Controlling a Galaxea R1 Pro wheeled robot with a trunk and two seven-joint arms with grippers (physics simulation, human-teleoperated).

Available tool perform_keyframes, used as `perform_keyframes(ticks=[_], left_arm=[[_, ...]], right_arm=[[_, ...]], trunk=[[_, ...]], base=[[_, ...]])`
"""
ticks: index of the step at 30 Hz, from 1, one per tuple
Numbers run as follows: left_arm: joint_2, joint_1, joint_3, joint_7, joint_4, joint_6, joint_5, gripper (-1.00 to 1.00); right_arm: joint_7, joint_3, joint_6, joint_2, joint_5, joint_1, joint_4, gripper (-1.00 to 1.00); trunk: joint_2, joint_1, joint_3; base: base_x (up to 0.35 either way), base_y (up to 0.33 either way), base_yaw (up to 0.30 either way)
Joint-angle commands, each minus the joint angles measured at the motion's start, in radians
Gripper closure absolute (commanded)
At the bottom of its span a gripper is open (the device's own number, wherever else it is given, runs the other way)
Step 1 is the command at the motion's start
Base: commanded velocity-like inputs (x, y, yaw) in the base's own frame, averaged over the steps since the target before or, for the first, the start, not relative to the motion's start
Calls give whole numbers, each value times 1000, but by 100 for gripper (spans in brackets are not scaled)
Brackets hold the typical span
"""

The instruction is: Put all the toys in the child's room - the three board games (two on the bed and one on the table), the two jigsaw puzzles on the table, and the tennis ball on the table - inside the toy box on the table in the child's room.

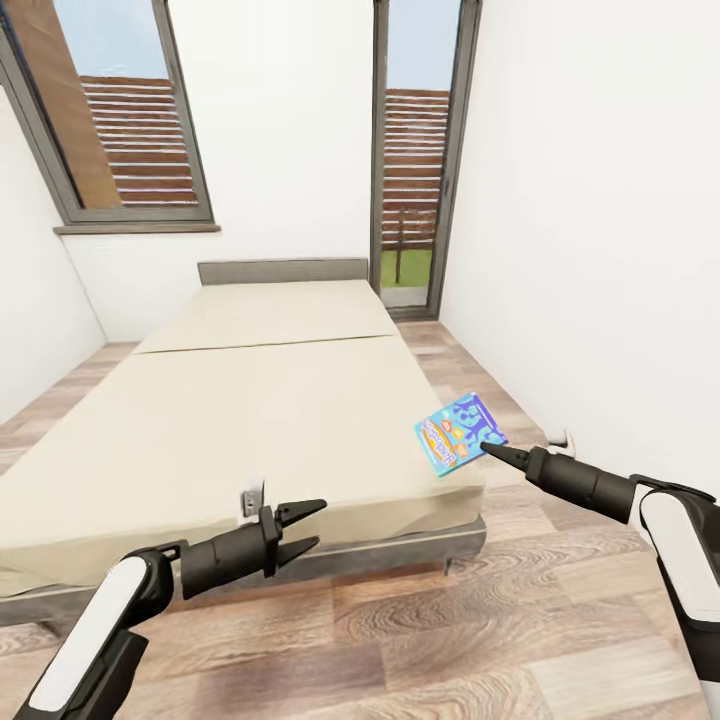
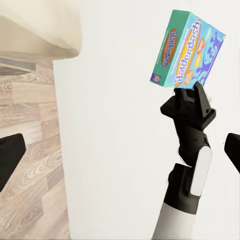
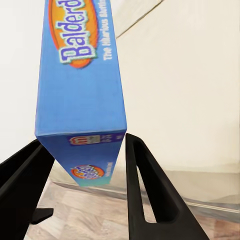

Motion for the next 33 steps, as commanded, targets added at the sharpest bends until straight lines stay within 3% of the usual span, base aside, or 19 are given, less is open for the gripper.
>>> perform_keyframes(ticks=[1,7,10,11,14,15,18,22,33], left_arm=[[0,13,0,-6,-1,0,10,-100],[-2,49,1,-60,-1,0,-13,-100],[-3,72,2,-88,-1,-1,-61,-100],[-3,72,2,-88,-1,-1,-61,-100],[-4,93,2,-118,-1,-9,-128,-100],[-4,93,2,-118,-1,-9,-128,-100],[-4,108,2,-156,0,-30,-185,-100],[0,124,4,-196,0,-46,-221,-100],[6,147,6,-247,1,-62,-263,-100]], right_arm=[[9,-1,4,1,8,-1,-1,100],[9,1,4,3,8,-1,-5,100],[8,2,4,4,8,-1,-7,100],[8,2,4,4,8,-1,-7,100],[8,5,4,4,8,-1,-8,100],[8,5,4,4,8,-1,-8,100],[8,16,4,5,8,0,-9,100],[8,28,4,5,8,0,-10,100],[8,39,4,5,8,0,-11,100]], trunk=[[7,-4,4],[49,-27,33],[70,-39,47],[77,-42,52],[98,-54,66],[105,-58,71],[126,-69,85],[154,-85,104],[231,-127,156]], base=[[0,0,0],[0,0,0],[0,0,0],[0,0,0],[0,0,0],[0,0,0],[0,0,0],[0,0,0],[0,0,0]])
